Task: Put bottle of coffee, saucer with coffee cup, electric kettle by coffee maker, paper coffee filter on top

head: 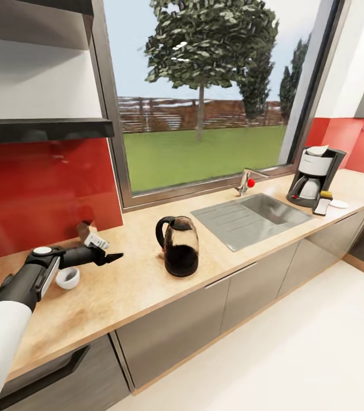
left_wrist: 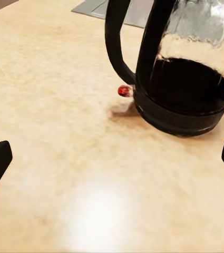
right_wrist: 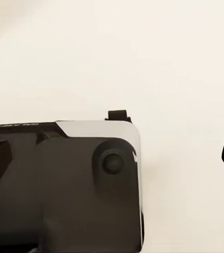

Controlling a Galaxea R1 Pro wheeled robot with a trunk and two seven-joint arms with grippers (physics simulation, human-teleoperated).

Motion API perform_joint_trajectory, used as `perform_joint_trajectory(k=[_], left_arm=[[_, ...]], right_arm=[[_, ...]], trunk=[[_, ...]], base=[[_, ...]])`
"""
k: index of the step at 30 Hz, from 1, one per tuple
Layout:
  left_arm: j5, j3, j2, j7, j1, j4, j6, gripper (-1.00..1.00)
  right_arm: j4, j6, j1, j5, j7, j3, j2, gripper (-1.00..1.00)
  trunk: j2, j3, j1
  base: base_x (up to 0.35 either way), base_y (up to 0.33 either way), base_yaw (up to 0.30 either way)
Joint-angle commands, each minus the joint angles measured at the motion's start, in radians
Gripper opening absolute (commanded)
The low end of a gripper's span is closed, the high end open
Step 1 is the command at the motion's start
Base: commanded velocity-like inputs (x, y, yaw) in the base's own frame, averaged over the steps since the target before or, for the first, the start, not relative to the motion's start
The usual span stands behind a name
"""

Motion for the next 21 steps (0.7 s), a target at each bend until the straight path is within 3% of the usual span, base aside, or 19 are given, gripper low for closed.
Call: perform_joint_trajectory(k=[1, 5, 14, 21], left_arm=[[-0.004, 0.003, -0.004, -0.007, 0.003, -0.005, 0.012, 1.00], [-0.004, 0.002, -0.017, -0.003, 0.015, -0.014, 0.015, 1.00], [-0.005, 0.002, -0.036, 0.001, 0.015, -0.015, 0.016, 1.00], [-0.004, 0.002, -0.043, 0.001, 0.015, -0.014, 0.015, 1.00]], right_arm=[[0.001, -0.003, -0.001, 0.008, 0.003, -0.009, 0.004, 1.00], [0.001, -0.003, -0.001, 0.008, 0.004, -0.009, 0.012, 1.00], [0.001, -0.003, -0.001, 0.008, 0.002, -0.011, 0.011, 1.00], [0.001, -0.003, -0.001, 0.008, 0.002, -0.009, 0.011, 1.00]], trunk=[[-0.002, -0.002, 0.001], [-0.002, -0.002, 0.001], [-0.002, -0.002, 0.001], [-0.002, -0.002, 0.001]], base=[[0.000, 0.000, 0.000], [0.097, -0.025, 0.000], [0.263, -0.085, 0.000], [0.076, -0.032, 0.000]])
